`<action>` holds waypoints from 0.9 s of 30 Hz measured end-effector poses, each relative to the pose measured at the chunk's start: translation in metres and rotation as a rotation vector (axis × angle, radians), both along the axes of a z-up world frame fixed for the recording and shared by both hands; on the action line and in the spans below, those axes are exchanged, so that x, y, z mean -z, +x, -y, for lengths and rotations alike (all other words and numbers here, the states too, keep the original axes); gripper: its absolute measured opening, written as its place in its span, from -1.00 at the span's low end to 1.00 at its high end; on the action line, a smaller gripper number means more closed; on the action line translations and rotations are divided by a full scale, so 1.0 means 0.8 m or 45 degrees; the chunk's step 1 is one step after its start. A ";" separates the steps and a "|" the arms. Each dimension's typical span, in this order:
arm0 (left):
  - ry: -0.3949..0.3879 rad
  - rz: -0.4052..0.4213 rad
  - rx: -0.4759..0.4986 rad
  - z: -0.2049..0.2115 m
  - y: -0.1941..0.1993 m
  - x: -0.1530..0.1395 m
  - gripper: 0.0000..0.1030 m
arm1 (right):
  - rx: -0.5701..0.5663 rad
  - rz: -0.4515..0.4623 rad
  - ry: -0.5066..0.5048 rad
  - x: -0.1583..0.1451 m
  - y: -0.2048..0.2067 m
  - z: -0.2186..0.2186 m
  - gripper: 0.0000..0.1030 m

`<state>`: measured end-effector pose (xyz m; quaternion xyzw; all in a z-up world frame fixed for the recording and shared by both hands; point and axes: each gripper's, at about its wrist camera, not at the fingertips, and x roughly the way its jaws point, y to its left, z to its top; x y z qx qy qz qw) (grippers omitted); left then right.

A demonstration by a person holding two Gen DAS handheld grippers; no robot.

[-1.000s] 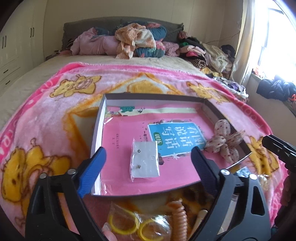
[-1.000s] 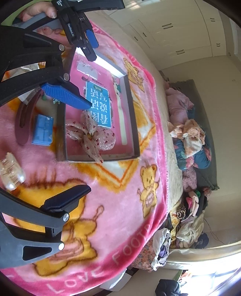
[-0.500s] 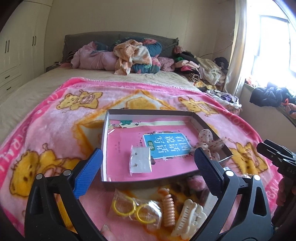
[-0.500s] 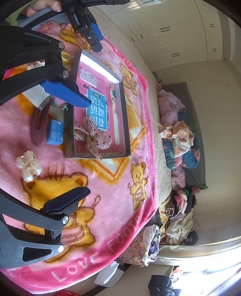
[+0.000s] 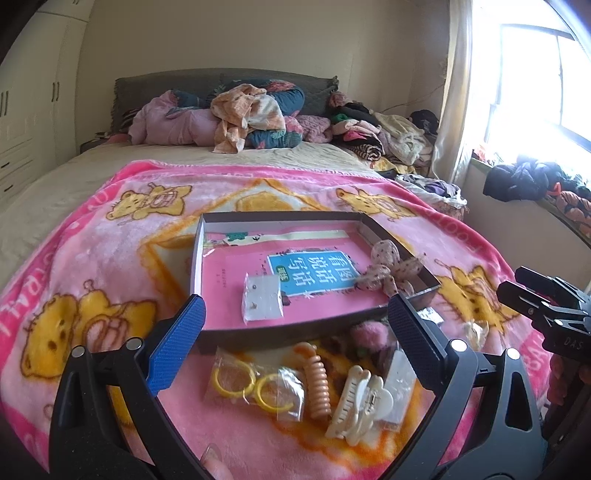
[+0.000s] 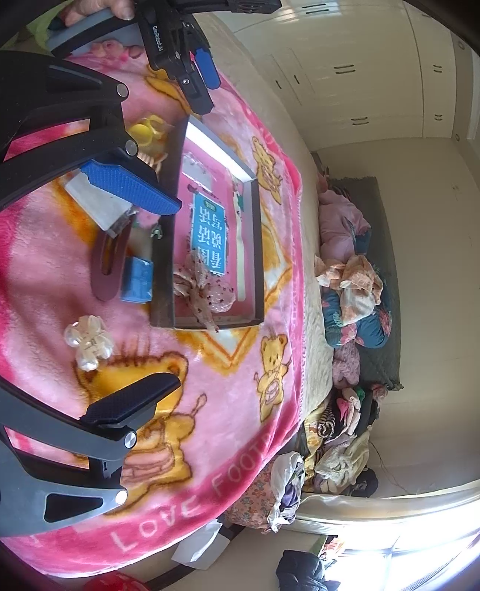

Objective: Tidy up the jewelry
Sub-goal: 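Open and withdraw both tools from the box toward the remaining accessories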

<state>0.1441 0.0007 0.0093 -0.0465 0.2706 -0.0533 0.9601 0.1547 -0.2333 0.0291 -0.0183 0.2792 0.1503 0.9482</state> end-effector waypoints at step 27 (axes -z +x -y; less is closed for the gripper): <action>0.082 -0.116 0.179 0.023 -0.036 0.050 0.75 | 0.042 -0.082 -0.031 0.037 -0.029 0.015 0.68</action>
